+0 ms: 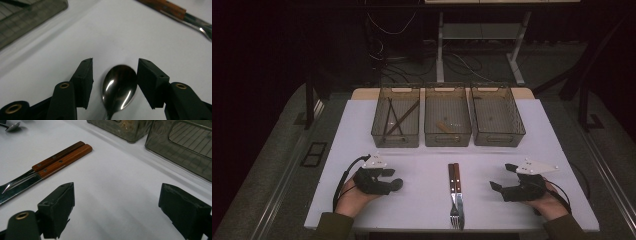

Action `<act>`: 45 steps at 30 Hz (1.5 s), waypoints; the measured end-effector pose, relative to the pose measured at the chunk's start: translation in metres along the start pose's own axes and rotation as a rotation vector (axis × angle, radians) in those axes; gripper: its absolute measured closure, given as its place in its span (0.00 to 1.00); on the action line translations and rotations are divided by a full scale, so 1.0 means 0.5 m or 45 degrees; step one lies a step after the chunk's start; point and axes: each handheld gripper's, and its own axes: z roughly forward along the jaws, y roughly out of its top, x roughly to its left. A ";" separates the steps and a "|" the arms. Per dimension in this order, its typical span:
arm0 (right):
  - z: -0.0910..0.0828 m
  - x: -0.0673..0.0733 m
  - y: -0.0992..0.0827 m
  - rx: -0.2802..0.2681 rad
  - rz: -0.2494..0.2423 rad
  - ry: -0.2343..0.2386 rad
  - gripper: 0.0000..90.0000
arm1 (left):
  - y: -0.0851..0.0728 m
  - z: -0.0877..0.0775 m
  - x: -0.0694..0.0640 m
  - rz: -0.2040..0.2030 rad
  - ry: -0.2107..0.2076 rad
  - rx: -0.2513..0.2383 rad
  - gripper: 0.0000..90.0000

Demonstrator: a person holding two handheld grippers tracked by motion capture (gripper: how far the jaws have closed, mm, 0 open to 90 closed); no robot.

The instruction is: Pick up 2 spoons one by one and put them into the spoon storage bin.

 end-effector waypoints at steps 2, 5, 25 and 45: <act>0.000 0.002 0.001 0.002 -0.002 0.000 0.15 | -0.004 0.000 0.003 0.008 0.009 0.008 0.52; 0.000 0.002 0.001 0.001 -0.003 0.000 0.15 | -0.008 0.000 0.004 0.014 0.003 0.024 0.52; -0.003 -0.001 0.002 -0.004 -0.011 -0.013 0.15 | -0.014 0.012 -0.012 0.056 0.001 0.092 0.66; -0.004 -0.002 0.002 -0.005 -0.013 -0.014 0.15 | -0.017 -0.009 -0.026 0.135 -0.018 0.116 0.89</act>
